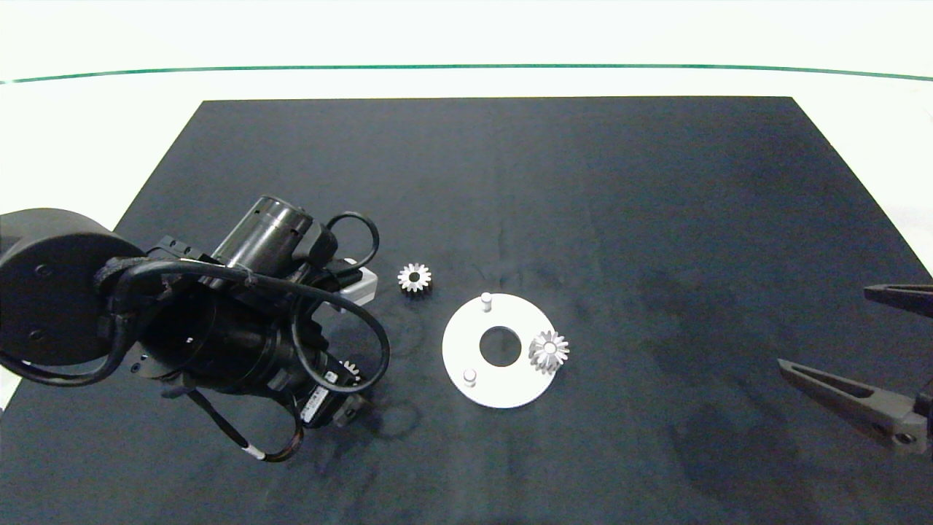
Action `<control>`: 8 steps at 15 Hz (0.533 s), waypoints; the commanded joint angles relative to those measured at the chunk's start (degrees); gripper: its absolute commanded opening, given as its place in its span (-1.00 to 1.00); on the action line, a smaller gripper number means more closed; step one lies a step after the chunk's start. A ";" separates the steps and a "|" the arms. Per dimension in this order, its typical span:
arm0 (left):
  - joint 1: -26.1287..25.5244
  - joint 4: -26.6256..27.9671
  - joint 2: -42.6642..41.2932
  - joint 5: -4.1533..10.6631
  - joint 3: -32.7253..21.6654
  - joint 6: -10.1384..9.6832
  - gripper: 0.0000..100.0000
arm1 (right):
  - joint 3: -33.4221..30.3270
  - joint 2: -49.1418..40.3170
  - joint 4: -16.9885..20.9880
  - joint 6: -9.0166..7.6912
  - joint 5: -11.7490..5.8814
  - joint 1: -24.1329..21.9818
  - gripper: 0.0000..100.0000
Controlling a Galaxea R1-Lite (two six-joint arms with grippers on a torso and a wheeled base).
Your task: Install three planetary gears onto the carrier pins
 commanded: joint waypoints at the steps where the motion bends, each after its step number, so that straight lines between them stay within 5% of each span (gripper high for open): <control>1: -0.07 0.17 0.07 0.13 0.10 0.01 1.00 | 0.09 0.22 0.08 -0.17 -0.09 0.02 1.00; 8: 0.02 -0.80 0.77 0.13 0.10 0.09 1.00 | 0.62 0.22 -0.01 -1.14 -0.09 0.02 1.00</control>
